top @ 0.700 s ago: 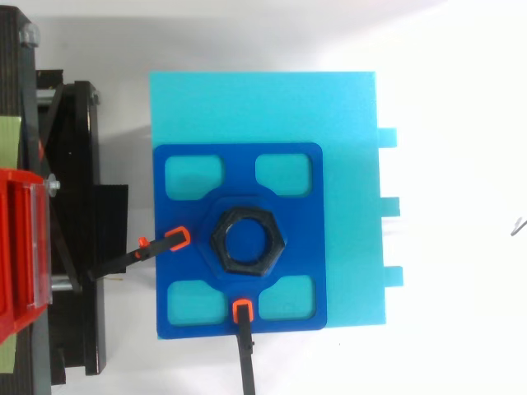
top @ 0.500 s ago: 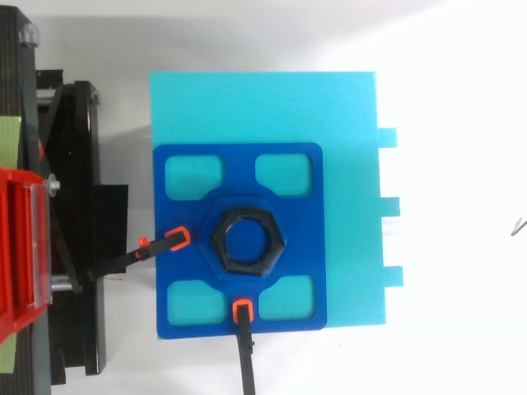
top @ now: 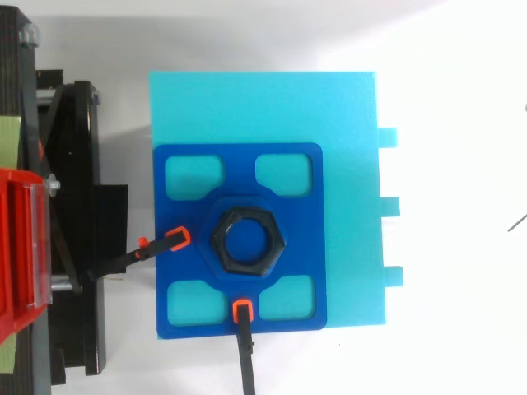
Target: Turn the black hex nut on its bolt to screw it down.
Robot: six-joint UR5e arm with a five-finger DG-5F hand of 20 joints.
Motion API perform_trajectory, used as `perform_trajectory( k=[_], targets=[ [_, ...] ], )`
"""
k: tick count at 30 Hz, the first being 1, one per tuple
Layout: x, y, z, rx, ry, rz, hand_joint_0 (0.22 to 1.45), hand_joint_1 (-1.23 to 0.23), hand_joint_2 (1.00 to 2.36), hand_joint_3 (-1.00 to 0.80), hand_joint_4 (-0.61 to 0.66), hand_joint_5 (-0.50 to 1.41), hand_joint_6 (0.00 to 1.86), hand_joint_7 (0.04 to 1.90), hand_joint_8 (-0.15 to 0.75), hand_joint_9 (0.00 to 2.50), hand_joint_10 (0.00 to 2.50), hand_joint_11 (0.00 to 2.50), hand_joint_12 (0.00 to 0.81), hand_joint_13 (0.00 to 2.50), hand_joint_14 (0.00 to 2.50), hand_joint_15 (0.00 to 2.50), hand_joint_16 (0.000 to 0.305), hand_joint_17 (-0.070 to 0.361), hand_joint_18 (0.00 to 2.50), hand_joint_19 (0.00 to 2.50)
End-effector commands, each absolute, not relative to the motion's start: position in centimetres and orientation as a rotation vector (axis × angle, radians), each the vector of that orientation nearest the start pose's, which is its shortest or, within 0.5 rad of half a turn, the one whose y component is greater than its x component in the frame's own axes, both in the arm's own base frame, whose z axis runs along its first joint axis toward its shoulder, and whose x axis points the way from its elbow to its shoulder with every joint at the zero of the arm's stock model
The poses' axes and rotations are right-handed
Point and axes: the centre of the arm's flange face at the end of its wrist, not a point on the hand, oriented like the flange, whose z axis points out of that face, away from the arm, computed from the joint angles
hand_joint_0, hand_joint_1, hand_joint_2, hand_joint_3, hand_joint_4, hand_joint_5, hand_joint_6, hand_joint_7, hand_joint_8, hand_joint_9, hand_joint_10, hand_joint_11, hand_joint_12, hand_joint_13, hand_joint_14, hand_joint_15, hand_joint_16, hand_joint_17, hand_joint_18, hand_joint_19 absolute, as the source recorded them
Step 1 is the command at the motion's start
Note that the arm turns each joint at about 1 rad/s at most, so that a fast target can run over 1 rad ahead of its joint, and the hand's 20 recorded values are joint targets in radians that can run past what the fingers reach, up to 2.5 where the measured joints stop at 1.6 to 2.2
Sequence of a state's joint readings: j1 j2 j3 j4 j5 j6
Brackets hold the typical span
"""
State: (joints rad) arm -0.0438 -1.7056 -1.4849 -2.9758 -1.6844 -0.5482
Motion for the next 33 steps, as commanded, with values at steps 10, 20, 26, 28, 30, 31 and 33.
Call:
perform_trajectory(
  k=[10,20,26,28,30,31,33],
  targets=[
    [59.0,-12.5,45.2,0.533,1.370,0.588,0.46,-0.54,1.00,-0.50,0.19,-0.24,0.50,0.63,0.258,0.32,0.00,0.00,0.342,0.33,0.00,0.00,0.052,0.118,0.33,0.18],
    [63.5,-10.6,41.2,0.523,1.429,0.601,0.47,-0.53,1.00,-0.50,0.19,-0.24,0.50,0.63,0.256,0.32,0.00,0.00,0.338,0.34,0.00,0.00,0.052,0.117,0.33,0.19],
    [67.4,-9.2,39.7,0.466,1.459,0.589,0.47,-0.53,1.00,-0.50,0.19,-0.23,0.50,0.63,0.257,0.33,0.00,0.00,0.336,0.34,0.00,0.00,0.052,0.117,0.33,0.20],
    [68.4,-8.5,39.4,0.442,1.465,0.583,0.47,-0.52,1.00,-0.50,0.20,-0.23,0.50,0.64,0.257,0.33,0.00,0.00,0.336,0.34,0.00,0.00,0.052,0.116,0.33,0.20],
    [68.9,-8.1,39.7,0.426,1.461,0.580,0.47,-0.51,1.00,-0.50,0.20,-0.23,0.50,0.64,0.257,0.33,0.00,0.00,0.336,0.34,0.00,0.00,0.052,0.116,0.33,0.20],
    [69.0,-7.6,39.8,0.410,1.458,0.570,0.47,-0.51,1.00,-0.50,0.20,-0.23,0.50,0.64,0.257,0.33,0.00,0.00,0.336,0.34,0.00,0.00,0.052,0.116,0.33,0.20],
    [69.1,-6.4,39.8,0.381,1.470,0.561,0.47,-0.50,1.00,-0.50,0.20,-0.22,0.50,0.65,0.258,0.33,0.00,0.00,0.334,0.34,0.00,0.00,0.051,0.116,0.32,0.20]
  ],
)
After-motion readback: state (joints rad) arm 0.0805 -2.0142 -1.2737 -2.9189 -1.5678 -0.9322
